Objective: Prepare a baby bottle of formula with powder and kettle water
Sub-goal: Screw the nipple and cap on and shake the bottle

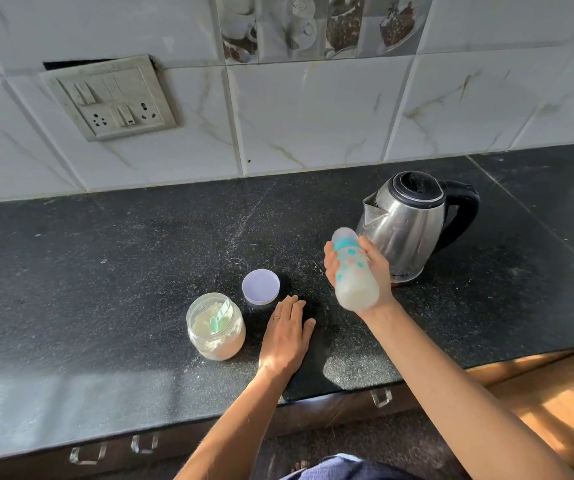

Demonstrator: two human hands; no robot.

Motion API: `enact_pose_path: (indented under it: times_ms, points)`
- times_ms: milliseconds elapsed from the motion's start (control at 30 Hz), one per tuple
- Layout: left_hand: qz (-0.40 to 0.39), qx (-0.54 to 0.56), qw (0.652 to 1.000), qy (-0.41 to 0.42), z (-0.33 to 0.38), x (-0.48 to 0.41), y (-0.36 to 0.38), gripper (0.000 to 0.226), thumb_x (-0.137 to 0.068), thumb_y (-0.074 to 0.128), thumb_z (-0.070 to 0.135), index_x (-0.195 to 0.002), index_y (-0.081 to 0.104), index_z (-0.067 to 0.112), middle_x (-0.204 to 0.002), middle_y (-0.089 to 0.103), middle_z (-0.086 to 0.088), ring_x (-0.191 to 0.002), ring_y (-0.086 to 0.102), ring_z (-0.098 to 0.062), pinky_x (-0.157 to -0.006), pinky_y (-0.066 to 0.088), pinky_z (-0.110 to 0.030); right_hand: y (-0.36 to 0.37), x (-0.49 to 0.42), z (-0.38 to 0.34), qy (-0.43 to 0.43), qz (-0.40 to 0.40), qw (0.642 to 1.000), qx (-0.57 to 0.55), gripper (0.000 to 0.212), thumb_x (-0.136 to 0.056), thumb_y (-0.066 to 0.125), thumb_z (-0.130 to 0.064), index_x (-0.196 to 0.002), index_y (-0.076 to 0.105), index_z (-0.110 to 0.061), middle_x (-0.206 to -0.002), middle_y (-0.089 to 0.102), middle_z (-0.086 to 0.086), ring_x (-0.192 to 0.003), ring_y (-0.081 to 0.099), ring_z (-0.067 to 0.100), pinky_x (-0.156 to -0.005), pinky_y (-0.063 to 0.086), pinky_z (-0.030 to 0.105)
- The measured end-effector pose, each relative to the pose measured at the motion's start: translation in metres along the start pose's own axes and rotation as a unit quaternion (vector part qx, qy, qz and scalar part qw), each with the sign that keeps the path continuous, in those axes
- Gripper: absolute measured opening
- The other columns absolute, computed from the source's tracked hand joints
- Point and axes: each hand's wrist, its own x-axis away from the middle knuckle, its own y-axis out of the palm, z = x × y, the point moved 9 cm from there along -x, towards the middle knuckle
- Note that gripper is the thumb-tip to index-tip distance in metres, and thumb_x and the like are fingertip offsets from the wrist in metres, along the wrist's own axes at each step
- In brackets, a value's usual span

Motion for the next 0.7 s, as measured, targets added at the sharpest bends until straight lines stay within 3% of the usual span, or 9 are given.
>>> enact_pose_path:
  times_ms: [67, 133, 200, 267, 367, 433, 500, 567, 700]
  points:
    - [-0.006, -0.008, 1.000, 0.002, 0.000, 0.000, 0.003, 0.051, -0.094, 0.032, 0.041, -0.125, 0.055, 0.008, -0.130, 0.056, -0.010, -0.127, 0.046, -0.025, -0.110, 0.032, -0.035, -0.011, 0.000, -0.006, -0.044, 0.031, 0.993, -0.101, 0.052, -0.064, 0.073, -0.013, -0.112, 0.054, -0.005, -0.094, 0.061, 0.015, -0.077, 0.065, 0.027, -0.058, 0.057, 0.036]
    - [-0.016, -0.010, 1.000, 0.001, -0.001, 0.000, 0.006, 0.054, -0.095, 0.029, 0.043, -0.129, 0.053, 0.008, -0.136, 0.052, -0.011, -0.132, 0.042, -0.025, -0.113, 0.024, -0.033, -0.011, 0.005, 0.004, -0.003, 0.009, 0.982, -0.187, 0.041, -0.072, 0.066, -0.009, -0.110, 0.054, 0.002, -0.095, 0.060, 0.018, -0.085, 0.060, 0.025, -0.062, 0.058, 0.039]
    - [-0.026, -0.002, 1.000, -0.005, -0.002, -0.001, 0.008, 0.061, -0.095, 0.023, 0.046, -0.136, 0.046, 0.008, -0.144, 0.044, -0.010, -0.138, 0.033, -0.023, -0.115, 0.011, -0.029, -0.001, 0.015, 0.015, 0.060, -0.028, 0.991, -0.116, 0.042, -0.076, 0.070, -0.012, -0.110, 0.054, 0.007, -0.100, 0.058, 0.020, -0.082, 0.060, 0.024, -0.065, 0.057, 0.034]
    - [-0.036, -0.003, 0.999, -0.009, -0.003, -0.003, 0.010, 0.068, -0.094, 0.016, 0.049, -0.144, 0.037, 0.008, -0.152, 0.033, -0.008, -0.143, 0.022, -0.020, -0.116, 0.001, -0.026, 0.009, 0.015, 0.005, 0.025, -0.045, 0.999, -0.005, 0.053, -0.068, 0.078, -0.016, -0.111, 0.054, 0.003, -0.100, 0.060, 0.017, -0.074, 0.063, 0.025, -0.061, 0.056, 0.031]
    - [-0.048, -0.024, 0.999, -0.010, -0.005, -0.002, 0.014, 0.073, -0.092, 0.009, 0.052, -0.148, 0.027, 0.009, -0.156, 0.024, -0.007, -0.146, 0.013, -0.017, -0.116, -0.005, -0.025, 0.000, 0.010, -0.009, -0.036, 0.017, 0.992, -0.121, 0.075, -0.051, 0.084, -0.005, -0.120, 0.055, -0.004, -0.098, 0.063, 0.018, -0.078, 0.065, 0.030, -0.058, 0.058, 0.038]
    - [-0.058, -0.032, 0.998, -0.015, -0.007, -0.002, 0.017, 0.074, -0.092, 0.007, 0.053, -0.149, 0.025, 0.009, -0.156, 0.023, -0.007, -0.146, 0.011, -0.016, -0.116, -0.007, -0.025, 0.000, 0.016, -0.008, -0.026, 0.030, 0.983, -0.181, 0.055, -0.065, 0.074, -0.006, -0.117, 0.055, 0.002, -0.096, 0.060, 0.021, -0.080, 0.062, 0.033, -0.060, 0.058, 0.041]
    - [-0.062, -0.036, 0.997, -0.021, -0.008, -0.002, 0.018, 0.075, -0.091, 0.006, 0.054, -0.149, 0.025, 0.010, -0.156, 0.023, -0.006, -0.146, 0.011, -0.016, -0.115, -0.009, -0.024, 0.009, 0.025, 0.001, 0.033, 0.001, 0.993, -0.110, 0.046, -0.070, 0.074, -0.011, -0.108, 0.056, 0.009, -0.098, 0.059, 0.020, -0.076, 0.062, 0.029, -0.064, 0.058, 0.035]
    - [-0.065, -0.038, 0.997, -0.025, -0.009, -0.003, 0.018, 0.076, -0.090, 0.005, 0.055, -0.150, 0.024, 0.012, -0.157, 0.022, -0.005, -0.146, 0.010, -0.014, -0.114, -0.010, -0.023, 0.013, 0.027, -0.005, 0.015, 0.000, 0.999, -0.045, 0.049, -0.067, 0.077, -0.015, -0.108, 0.058, 0.006, -0.098, 0.060, 0.016, -0.072, 0.063, 0.025, -0.062, 0.057, 0.031]
    - [-0.066, -0.034, 0.997, -0.028, -0.008, -0.003, 0.016, 0.078, -0.089, 0.003, 0.056, -0.150, 0.023, 0.013, -0.157, 0.020, -0.003, -0.146, 0.007, -0.012, -0.113, -0.012, -0.022, 0.016, 0.028, -0.010, -0.019, -0.020, 0.957, -0.289, 0.043, -0.077, 0.067, -0.011, -0.117, 0.050, -0.005, -0.103, 0.054, 0.014, -0.080, 0.060, 0.033, -0.064, 0.057, 0.042]
